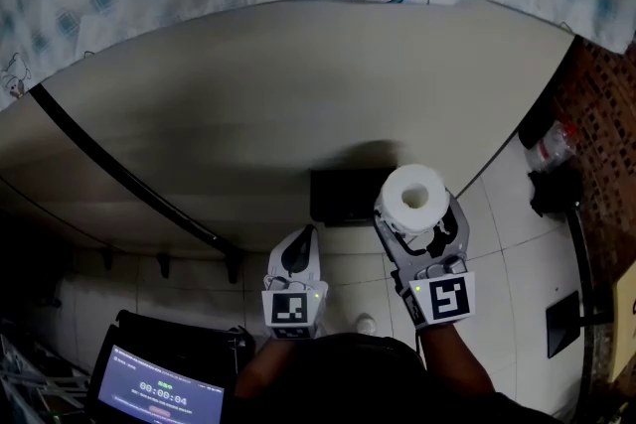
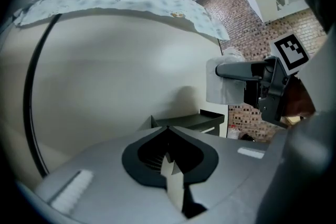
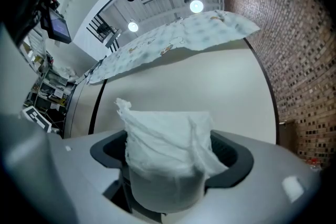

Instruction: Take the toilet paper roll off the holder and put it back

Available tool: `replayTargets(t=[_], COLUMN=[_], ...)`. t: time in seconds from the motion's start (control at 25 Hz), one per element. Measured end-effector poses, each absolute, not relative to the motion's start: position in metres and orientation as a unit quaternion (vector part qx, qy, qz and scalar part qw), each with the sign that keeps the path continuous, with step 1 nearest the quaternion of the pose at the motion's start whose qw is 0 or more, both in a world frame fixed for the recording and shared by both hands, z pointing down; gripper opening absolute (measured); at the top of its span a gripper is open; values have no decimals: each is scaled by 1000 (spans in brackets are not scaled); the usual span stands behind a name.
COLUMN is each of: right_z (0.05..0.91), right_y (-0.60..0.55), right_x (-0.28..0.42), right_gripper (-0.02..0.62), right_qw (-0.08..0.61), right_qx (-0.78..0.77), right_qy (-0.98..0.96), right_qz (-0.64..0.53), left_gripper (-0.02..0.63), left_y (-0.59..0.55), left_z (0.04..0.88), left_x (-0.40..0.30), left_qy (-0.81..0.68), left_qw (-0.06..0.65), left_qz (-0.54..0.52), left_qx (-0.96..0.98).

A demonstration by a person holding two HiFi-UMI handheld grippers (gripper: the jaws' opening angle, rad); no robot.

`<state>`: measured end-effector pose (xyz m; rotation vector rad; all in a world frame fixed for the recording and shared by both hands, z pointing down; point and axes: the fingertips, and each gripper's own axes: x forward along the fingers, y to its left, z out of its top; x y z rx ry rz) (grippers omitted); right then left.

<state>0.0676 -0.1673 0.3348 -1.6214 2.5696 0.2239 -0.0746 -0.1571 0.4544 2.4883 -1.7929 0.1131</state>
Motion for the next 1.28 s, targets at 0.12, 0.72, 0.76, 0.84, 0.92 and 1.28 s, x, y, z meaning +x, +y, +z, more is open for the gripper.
replayTargets(t=[0.12,0.72,0.76,0.84,0.92,1.28], right_z=[344,344,343,342,341,345], right_y=[-159,-149,-150,-152,-154,-158], right_x=[73,88,88,89,89,91], right_gripper=[437,437,437,437,437,437], right_qw=[41,61,62,62,63,54], right_qx=[-534,-532,-533,-535,-536,-545], right_qy=[842,843,842,841,840,835], right_qz=[64,52,53,53,53,51], left_gripper=[33,92,92,92,92,91], left_y=[-153,-169,-170,-172,-176,-174], left_z=[474,552,554,553,551,548], left_x=[-69,-57,-56,-53,-47,-37], left_qy=[-574,-545,-542,-532,-512,-477], left_qw=[41,49,50,49,45,50], left_qz=[44,161,163,161,158,161], left_qx=[816,821,823,830,843,863])
